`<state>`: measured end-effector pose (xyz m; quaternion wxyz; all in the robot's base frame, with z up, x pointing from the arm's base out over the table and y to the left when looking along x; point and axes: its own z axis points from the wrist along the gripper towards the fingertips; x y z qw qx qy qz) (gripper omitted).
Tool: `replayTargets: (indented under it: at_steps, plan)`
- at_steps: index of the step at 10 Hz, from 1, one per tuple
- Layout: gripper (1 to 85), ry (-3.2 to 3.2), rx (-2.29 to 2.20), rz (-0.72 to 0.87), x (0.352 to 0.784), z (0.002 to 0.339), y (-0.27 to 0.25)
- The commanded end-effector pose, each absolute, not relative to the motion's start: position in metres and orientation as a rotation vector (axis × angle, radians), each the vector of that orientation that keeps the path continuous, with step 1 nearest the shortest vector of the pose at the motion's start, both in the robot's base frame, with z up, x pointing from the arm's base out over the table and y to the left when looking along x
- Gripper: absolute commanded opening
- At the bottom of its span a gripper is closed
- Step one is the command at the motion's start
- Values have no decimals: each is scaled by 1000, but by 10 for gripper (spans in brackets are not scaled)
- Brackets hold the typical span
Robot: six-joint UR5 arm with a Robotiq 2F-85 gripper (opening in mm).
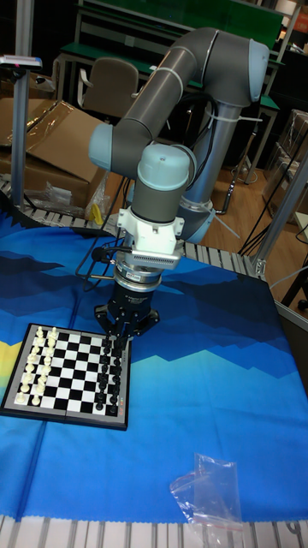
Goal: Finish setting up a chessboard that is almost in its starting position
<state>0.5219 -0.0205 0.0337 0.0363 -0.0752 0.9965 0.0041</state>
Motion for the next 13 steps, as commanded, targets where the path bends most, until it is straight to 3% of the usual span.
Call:
replayTargets:
  at_steps: [1, 13]
  plan:
    - [173, 3058, -222, 28, 522, 35, -20]
    - [203, 3058, -226, 30, 521, 35, -20]
